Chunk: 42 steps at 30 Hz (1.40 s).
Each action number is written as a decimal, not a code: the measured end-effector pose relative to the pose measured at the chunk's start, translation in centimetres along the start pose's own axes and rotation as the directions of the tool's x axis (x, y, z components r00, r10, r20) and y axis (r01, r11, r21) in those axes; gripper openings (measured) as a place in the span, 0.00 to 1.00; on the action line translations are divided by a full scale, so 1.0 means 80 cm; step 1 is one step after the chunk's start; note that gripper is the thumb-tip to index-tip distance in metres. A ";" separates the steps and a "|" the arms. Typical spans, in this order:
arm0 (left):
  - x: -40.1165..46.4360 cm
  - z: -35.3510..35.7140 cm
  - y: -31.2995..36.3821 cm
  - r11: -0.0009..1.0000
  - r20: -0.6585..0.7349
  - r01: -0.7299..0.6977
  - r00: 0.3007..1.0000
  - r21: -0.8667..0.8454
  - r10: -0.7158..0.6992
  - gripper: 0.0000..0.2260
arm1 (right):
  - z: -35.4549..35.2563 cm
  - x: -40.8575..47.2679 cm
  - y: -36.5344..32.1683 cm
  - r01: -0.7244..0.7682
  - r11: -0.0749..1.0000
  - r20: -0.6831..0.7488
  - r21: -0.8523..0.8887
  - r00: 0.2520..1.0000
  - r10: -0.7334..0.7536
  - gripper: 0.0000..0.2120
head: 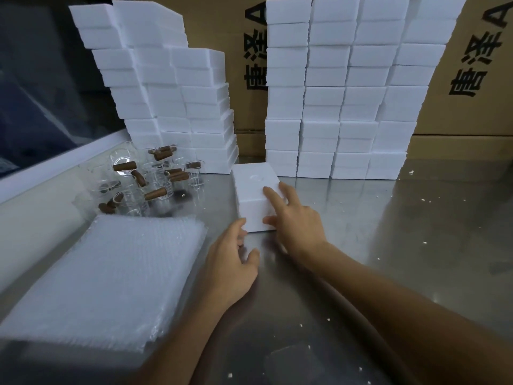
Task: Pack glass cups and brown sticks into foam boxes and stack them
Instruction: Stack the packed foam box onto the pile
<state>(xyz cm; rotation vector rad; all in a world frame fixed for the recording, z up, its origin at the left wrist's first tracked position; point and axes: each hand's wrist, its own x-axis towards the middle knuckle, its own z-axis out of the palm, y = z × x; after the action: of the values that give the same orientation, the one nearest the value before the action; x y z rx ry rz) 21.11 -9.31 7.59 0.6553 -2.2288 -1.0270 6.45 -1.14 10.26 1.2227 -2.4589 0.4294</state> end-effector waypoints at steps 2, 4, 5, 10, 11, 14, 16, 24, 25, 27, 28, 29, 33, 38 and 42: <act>0.000 0.000 -0.001 0.999 0.002 -0.030 1.000 0.018 0.030 0.19 | 0.012 0.027 0.000 0.002 1.000 0.003 -0.017 1.000 -0.002 0.25; 0.001 0.000 0.000 0.997 0.011 -0.064 0.998 0.036 0.064 0.11 | 0.025 0.052 0.000 0.006 0.999 0.013 -0.043 1.000 -0.005 0.25; 0.002 0.001 0.001 0.996 0.014 -0.082 0.997 0.040 0.082 0.09 | 0.030 0.064 -0.001 0.009 0.998 0.021 -0.066 1.000 -0.008 0.26; 0.003 -0.001 -0.006 0.989 0.073 -0.115 0.991 0.096 0.108 0.04 | 0.047 0.115 -0.004 0.024 0.985 0.006 -0.170 1.000 -0.023 0.26; 0.004 -0.001 -0.008 0.990 0.073 -0.106 0.992 0.094 0.100 0.04 | 0.047 0.125 -0.005 0.029 0.983 -0.002 -0.182 1.000 -0.030 0.24; 0.006 0.001 -0.008 0.991 0.047 -0.100 0.994 0.084 0.096 0.04 | 0.048 0.154 -0.008 0.065 0.964 0.024 -0.259 0.998 -0.060 0.21; 0.006 0.001 -0.005 0.991 0.032 -0.116 0.993 0.073 0.114 0.04 | 0.050 0.172 -0.010 0.081 0.943 0.046 -0.322 0.996 -0.070 0.20; 0.008 0.006 -0.004 0.982 -0.009 -0.165 0.986 0.094 0.166 0.07 | 0.072 0.225 -0.014 0.048 0.896 0.040 -0.441 0.999 -0.033 0.17; 0.009 0.006 -0.004 0.976 -0.003 -0.187 0.982 0.115 0.188 0.08 | 0.074 0.230 -0.014 0.047 0.894 0.039 -0.446 0.999 -0.033 0.17; 0.010 0.007 -0.004 0.967 0.005 -0.218 0.976 0.133 0.220 0.09 | 0.079 0.239 -0.014 0.041 0.895 0.037 -0.443 0.999 -0.028 0.18; 0.011 0.007 -0.004 0.964 0.006 -0.229 0.973 0.133 0.230 0.09 | 0.081 0.243 -0.013 0.036 0.899 0.033 -0.437 0.999 -0.024 0.18; 0.012 0.007 -0.004 0.961 0.001 -0.242 0.970 0.135 0.244 0.09 | 0.083 0.246 -0.012 0.029 0.900 0.029 -0.434 0.999 -0.018 0.19; 0.016 0.008 -0.006 0.946 -0.030 -0.284 0.956 0.158 0.292 0.06 | 0.084 0.256 -0.002 -0.007 0.906 0.010 -0.424 1.000 0.012 0.19; 0.021 0.006 -0.017 0.937 -0.038 -0.327 0.942 0.122 0.333 0.05 | 0.090 0.265 0.005 -0.044 0.916 -0.021 -0.399 0.999 0.039 0.20; 0.023 0.006 -0.020 0.952 -0.036 -0.293 0.954 0.094 0.297 0.09 | 0.096 0.267 0.009 -0.097 0.932 -0.041 -0.349 0.995 0.088 0.24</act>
<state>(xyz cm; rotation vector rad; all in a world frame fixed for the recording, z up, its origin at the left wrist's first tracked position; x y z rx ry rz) 19.76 -11.18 6.66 0.3631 -2.2529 -0.7579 -7.50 -18.87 12.82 0.9497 -2.4418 0.0223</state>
